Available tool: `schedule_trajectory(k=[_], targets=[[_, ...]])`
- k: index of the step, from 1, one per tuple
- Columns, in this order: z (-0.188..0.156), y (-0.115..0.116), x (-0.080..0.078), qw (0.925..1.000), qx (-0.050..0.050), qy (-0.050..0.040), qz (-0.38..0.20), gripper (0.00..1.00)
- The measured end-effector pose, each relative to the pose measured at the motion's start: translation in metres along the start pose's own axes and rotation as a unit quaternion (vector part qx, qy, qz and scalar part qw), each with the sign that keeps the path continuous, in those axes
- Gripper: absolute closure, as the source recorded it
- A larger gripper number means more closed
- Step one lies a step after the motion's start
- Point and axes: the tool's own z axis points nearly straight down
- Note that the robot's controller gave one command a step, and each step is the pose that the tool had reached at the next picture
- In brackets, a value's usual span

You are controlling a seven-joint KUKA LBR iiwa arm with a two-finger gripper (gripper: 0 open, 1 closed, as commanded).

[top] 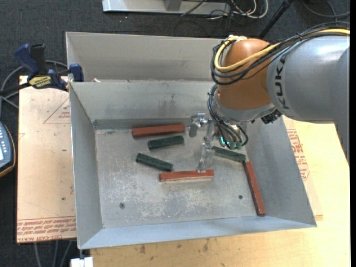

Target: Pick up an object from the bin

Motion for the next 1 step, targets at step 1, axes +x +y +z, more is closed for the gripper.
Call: schedule_trajectory(k=[1], targets=[[0.0831,-0.0289,0.0518,0.999,0.0,0.0014,0.046,0.0]])
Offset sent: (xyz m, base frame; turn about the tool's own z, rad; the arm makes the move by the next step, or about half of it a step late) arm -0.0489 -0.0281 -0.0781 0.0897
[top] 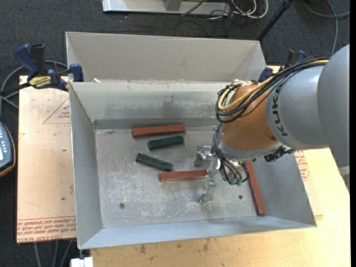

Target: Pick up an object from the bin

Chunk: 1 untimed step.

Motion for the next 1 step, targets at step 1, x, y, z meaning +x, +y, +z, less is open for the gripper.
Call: schedule_trajectory(k=[1], targets=[[-0.0049,0.0011,-0.0103,0.9996,0.0,-0.0054,-0.026,0.0]])
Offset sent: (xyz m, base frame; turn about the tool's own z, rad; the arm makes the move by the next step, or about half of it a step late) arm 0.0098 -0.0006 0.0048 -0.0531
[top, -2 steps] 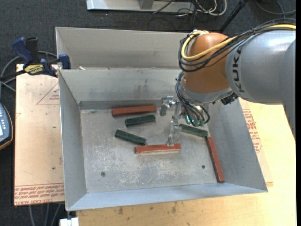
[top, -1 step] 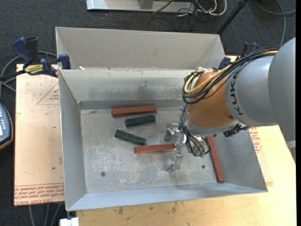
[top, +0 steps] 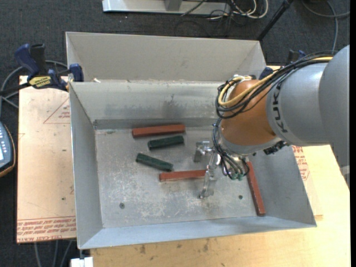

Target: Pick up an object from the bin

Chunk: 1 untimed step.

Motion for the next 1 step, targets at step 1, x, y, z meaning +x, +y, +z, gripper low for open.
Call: schedule_trajectory(k=[1], targets=[[-0.0004,0.0271,0.0146,0.9998,0.0,0.0011,-0.02,0.0]])
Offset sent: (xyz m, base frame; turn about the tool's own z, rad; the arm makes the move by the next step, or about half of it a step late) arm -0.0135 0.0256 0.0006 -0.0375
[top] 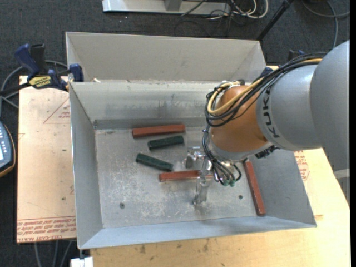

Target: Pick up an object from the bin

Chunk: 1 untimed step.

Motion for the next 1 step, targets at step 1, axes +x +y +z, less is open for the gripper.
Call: schedule_trajectory(k=[1], targets=[[-0.0009,-0.0013,-0.0009,1.0,0.0,-0.0012,0.001,1.0]])
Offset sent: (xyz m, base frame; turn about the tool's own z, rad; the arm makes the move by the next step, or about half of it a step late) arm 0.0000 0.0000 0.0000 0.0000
